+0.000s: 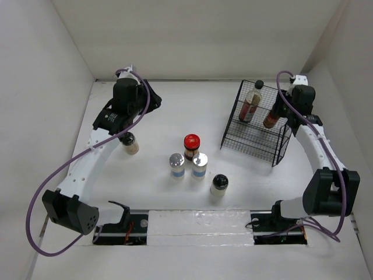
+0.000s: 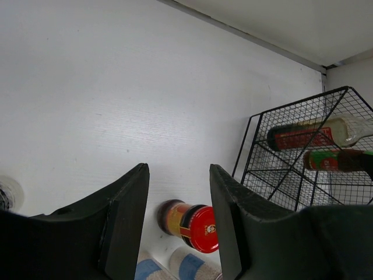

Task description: Organize the condiment bottles

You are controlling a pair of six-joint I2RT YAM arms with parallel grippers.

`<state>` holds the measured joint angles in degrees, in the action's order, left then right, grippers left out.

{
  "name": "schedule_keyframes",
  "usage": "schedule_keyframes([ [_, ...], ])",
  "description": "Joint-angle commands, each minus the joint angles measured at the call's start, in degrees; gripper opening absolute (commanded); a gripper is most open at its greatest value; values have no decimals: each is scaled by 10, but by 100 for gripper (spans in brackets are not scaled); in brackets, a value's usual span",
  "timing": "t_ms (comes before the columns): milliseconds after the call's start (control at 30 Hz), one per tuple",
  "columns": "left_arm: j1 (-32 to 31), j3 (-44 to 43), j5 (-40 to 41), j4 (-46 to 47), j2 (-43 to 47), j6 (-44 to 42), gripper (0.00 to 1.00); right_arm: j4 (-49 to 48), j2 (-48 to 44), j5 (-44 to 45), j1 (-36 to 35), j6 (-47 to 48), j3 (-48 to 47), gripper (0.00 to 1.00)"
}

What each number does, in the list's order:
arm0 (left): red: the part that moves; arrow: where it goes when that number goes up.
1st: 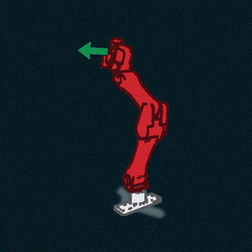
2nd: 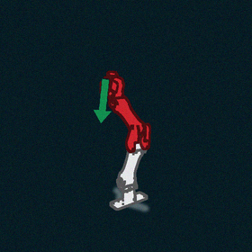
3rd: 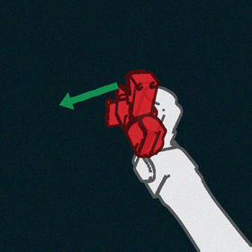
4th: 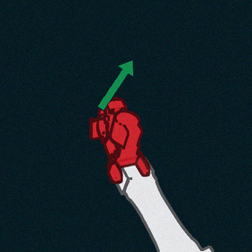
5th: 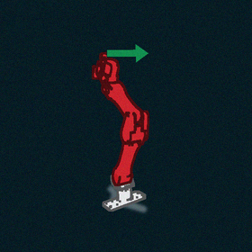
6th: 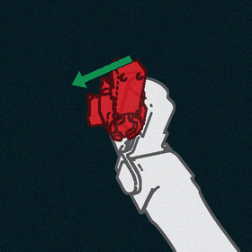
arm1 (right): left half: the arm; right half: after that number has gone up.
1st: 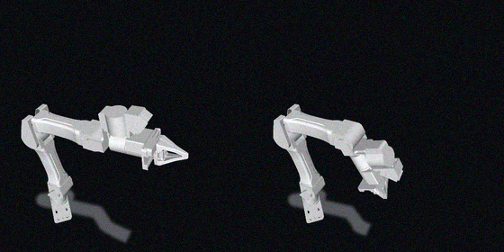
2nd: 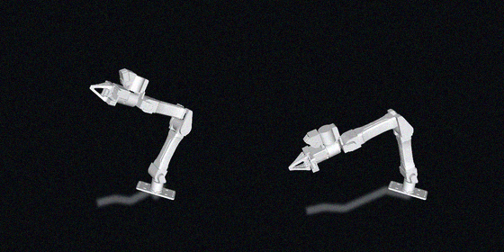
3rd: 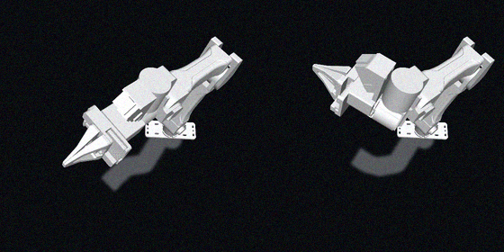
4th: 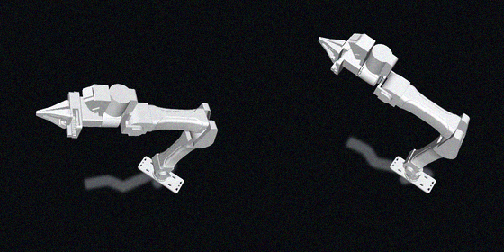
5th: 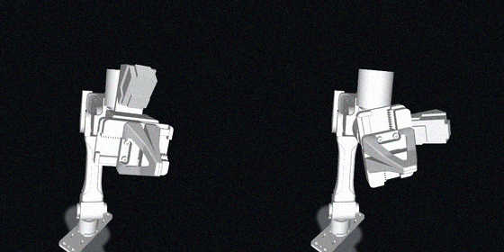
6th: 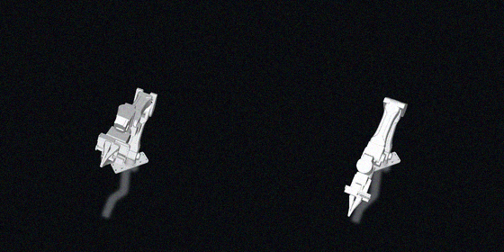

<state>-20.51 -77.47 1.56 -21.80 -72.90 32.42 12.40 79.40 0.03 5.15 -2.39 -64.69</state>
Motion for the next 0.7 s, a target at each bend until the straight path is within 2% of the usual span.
schedule_keyframes([
  [0,0,12,-2,19,5,2,42,-101,-15,7,-10,-12,-8,18],
  [300,0,23,-2,19,16,2,42,-91,-10,17,-15,-29,17,51],
  [667,0,34,-2,19,22,7,42,-18,-21,36,-15,-29,-25,69],
])
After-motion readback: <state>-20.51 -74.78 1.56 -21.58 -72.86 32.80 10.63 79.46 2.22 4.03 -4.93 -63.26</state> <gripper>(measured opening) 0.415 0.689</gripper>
